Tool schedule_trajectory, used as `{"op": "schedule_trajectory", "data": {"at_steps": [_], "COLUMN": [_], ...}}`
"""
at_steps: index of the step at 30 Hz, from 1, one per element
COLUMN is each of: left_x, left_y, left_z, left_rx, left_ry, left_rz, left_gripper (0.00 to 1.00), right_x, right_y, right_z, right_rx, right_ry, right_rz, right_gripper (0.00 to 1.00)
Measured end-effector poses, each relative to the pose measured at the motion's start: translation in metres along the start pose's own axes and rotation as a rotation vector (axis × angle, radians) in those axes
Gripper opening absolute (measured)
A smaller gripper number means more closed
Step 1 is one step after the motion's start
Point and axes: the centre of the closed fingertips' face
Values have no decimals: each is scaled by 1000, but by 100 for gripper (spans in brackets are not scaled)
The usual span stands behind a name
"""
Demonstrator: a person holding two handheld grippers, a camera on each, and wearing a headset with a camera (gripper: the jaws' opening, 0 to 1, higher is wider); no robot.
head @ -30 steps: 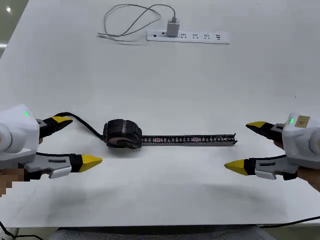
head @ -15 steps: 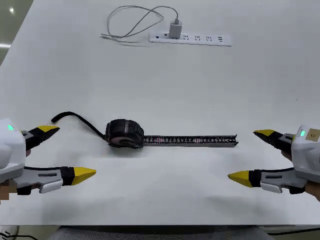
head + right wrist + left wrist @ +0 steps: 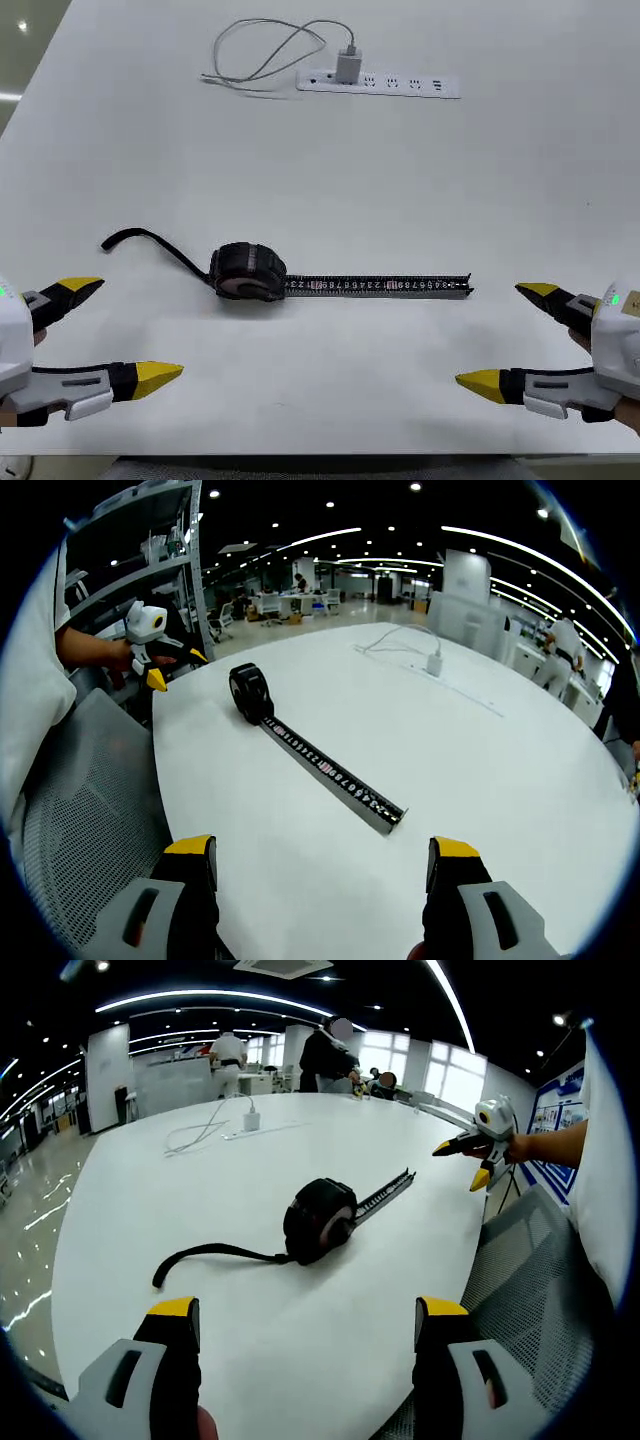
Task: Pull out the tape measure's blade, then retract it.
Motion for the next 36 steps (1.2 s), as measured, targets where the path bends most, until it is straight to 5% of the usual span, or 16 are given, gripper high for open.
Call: {"op": "schedule_trajectory", "data": {"at_steps": [23, 36], "left_x": [-11, -20], "left_y": [27, 25], "left_z": [15, 13], "left_rx": [2, -17], "left_ry": [-14, -8], "left_rz": [67, 78], "left_gripper": [93, 93], "right_x": [14, 24], "right_y": [17, 22], "right_z": [12, 12], "right_rx": [-11, -22], "right_ry": [15, 4], "right_rz": [-31, -63], "right_gripper": [93, 97]}}
Point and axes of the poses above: the centre of the closed fingertips' face, and the gripper's own axes: z roughly backward along the fingers, x roughly to its left, y roughly out of its underside, and after that the axes turned 4 degrees about -y, right-handed
